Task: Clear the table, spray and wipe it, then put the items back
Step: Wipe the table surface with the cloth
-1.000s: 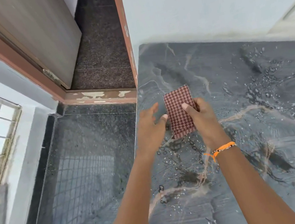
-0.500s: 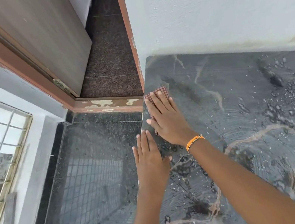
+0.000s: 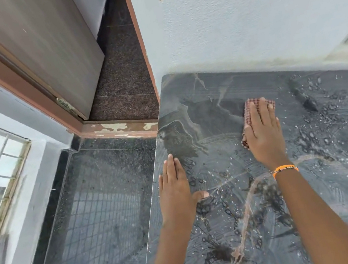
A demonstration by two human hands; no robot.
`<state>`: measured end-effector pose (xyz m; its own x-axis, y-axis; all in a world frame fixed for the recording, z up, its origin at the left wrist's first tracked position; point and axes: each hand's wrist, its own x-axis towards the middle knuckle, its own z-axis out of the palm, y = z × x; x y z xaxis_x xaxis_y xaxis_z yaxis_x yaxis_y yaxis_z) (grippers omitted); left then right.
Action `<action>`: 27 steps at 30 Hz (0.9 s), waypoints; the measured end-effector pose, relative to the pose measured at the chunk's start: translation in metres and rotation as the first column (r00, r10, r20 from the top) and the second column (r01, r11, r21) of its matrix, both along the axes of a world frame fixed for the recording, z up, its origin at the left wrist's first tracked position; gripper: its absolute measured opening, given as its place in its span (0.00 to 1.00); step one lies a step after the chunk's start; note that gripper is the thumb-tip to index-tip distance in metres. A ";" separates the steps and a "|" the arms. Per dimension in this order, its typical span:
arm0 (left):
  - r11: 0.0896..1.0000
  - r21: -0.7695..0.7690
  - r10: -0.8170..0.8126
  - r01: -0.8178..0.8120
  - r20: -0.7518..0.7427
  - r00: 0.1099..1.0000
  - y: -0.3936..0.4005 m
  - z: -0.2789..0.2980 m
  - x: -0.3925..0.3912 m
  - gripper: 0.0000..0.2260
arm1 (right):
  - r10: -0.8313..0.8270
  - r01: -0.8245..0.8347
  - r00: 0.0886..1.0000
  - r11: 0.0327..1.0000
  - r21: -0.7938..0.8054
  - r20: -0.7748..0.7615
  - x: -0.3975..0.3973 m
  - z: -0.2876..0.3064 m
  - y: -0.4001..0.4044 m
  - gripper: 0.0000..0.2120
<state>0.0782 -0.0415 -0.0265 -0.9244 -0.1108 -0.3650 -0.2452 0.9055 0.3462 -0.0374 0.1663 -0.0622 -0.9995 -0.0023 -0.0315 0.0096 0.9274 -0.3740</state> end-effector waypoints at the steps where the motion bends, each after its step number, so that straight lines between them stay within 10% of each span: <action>1: 1.000 0.003 0.003 -0.003 -0.002 1.000 0.000 0.000 0.000 0.46 | -0.019 0.019 1.000 1.000 0.007 0.000 0.011 0.000 -0.002 0.32; 12: 0.981 0.076 0.186 -0.178 -0.125 0.975 -0.002 -0.003 0.013 0.51 | 0.642 -0.642 0.767 0.767 -0.009 -0.010 -0.005 0.002 -0.174 0.26; 18: 0.997 -0.079 -0.007 -0.002 -0.119 0.993 -0.009 -0.002 -0.021 0.53 | 0.506 -0.506 0.862 0.862 -0.033 -0.012 -0.070 0.006 -0.135 0.26; 27: 0.991 -0.102 -0.089 0.087 -0.015 0.996 -0.001 -0.003 -0.045 0.51 | -0.118 0.118 0.993 0.993 -0.010 0.004 -0.044 0.001 -0.008 0.30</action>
